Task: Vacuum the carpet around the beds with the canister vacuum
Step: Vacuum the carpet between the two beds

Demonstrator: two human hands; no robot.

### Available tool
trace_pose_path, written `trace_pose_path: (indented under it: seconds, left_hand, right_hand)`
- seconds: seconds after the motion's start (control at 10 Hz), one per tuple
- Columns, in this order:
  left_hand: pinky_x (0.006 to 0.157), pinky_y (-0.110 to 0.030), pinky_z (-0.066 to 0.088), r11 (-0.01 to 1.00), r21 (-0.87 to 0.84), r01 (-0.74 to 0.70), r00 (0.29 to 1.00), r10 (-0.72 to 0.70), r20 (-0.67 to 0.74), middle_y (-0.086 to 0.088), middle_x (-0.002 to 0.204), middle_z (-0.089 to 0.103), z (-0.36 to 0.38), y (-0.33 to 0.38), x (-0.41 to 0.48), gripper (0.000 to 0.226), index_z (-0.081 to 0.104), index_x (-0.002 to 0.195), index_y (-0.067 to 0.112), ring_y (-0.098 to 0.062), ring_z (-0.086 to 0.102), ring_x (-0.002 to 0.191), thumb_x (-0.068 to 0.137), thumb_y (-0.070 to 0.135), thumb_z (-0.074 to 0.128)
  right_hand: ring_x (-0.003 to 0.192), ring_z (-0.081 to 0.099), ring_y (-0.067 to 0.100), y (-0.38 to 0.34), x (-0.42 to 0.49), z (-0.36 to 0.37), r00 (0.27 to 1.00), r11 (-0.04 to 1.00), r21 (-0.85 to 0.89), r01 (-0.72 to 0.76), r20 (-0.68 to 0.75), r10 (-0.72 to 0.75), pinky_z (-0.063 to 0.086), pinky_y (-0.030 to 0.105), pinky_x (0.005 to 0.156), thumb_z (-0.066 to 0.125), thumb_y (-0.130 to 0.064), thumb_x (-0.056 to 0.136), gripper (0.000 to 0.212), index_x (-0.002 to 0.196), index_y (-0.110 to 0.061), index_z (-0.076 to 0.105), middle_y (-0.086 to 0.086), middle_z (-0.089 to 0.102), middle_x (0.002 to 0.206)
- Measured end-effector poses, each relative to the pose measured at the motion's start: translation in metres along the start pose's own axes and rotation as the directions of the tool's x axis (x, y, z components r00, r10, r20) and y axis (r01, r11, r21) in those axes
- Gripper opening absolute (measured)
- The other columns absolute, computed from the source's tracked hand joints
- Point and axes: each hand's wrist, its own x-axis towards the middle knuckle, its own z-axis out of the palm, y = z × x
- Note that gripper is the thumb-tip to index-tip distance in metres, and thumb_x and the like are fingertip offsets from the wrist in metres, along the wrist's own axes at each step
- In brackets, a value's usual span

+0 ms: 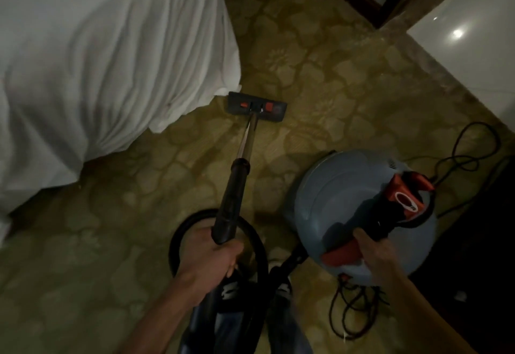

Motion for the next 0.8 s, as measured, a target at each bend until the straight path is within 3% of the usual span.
trace_pose_path:
  seconds: [0.2,0.3,0.4,0.5,0.6,0.7,0.8]
  left_hand:
    - [0.050,-0.029,0.046,0.999,-0.038,0.018,0.999,-0.020,-0.048,-0.007,0.046,0.055,-0.035,-0.078,-0.057,0.039,0.055,0.047,0.010,-0.019,0.053,0.045,0.083,0.002,0.064]
    - [0.047,-0.026,0.042,0.997,-0.063,0.040,0.994,-0.047,-0.100,-0.005,0.045,0.054,-0.043,-0.115,-0.089,0.036,0.054,0.049,0.010,-0.017,0.051,0.043,0.082,0.002,0.064]
    - [0.045,-0.027,0.043,0.995,-0.096,0.033,0.985,-0.049,-0.164,-0.005,0.044,0.055,-0.055,-0.152,-0.124,0.038,0.054,0.046,0.011,-0.017,0.054,0.043,0.081,0.000,0.065]
    - [0.044,-0.025,0.043,0.989,-0.136,0.057,0.978,-0.083,-0.192,-0.004,0.044,0.055,-0.072,-0.185,-0.160,0.035,0.055,0.050,0.010,-0.014,0.054,0.041,0.082,0.000,0.066]
    - [0.049,-0.029,0.045,0.981,-0.185,0.050,0.973,-0.090,-0.212,-0.006,0.046,0.058,-0.093,-0.220,-0.177,0.034,0.057,0.048,0.013,-0.017,0.057,0.043,0.080,0.010,0.070]
    - [0.055,-0.035,0.049,0.966,-0.254,0.047,0.968,-0.106,-0.226,-0.008,0.049,0.060,-0.121,-0.247,-0.190,0.027,0.058,0.047,0.016,-0.021,0.059,0.048,0.071,0.022,0.069]
    - [0.057,-0.038,0.049,0.955,-0.297,0.020,0.963,-0.099,-0.250,-0.007,0.050,0.059,-0.149,-0.281,-0.201,0.031,0.057,0.049,0.018,-0.022,0.057,0.048,0.078,0.013,0.069]
  right_hand:
    - [0.064,0.074,0.040,0.048,-0.047,0.046,0.993,0.997,0.012,0.080,0.082,-0.081,0.063,0.045,0.057,0.079,-0.026,0.089,0.034,0.095,0.006,0.069,0.024,0.074,0.077]
    - [0.073,0.075,0.043,0.073,-0.059,0.069,0.989,0.992,-0.011,0.124,0.088,-0.122,0.064,0.049,0.063,0.080,-0.028,0.089,0.037,0.099,0.006,0.071,0.024,0.076,0.083]
    - [0.091,0.068,0.040,0.100,-0.074,0.092,0.988,0.988,0.028,0.151,0.038,-0.152,0.058,0.054,0.083,0.072,-0.036,0.095,0.045,0.117,0.002,0.065,0.017,0.071,0.099]
    - [0.090,0.064,0.032,0.122,-0.083,0.115,0.987,0.989,-0.006,0.146,0.071,-0.145,0.055,0.054,0.090,0.070,-0.045,0.094,0.046,0.114,-0.004,0.065,0.014,0.068,0.099]
    - [0.106,0.066,0.038,0.159,-0.067,0.134,0.988,0.989,-0.055,0.134,0.086,-0.129,0.053,0.058,0.099,0.070,-0.073,0.069,0.084,0.128,-0.014,0.065,0.013,0.070,0.118]
    - [0.109,0.066,0.041,0.182,-0.068,0.154,0.990,0.997,-0.043,0.067,0.124,-0.061,0.053,0.063,0.100,0.071,-0.068,0.069,0.081,0.128,-0.013,0.063,0.011,0.069,0.118]
    - [0.104,0.065,0.040,0.191,-0.103,0.179,0.994,0.997,0.003,0.073,0.079,-0.073,0.053,0.064,0.098,0.075,-0.056,0.075,0.074,0.130,-0.009,0.062,0.013,0.068,0.119]
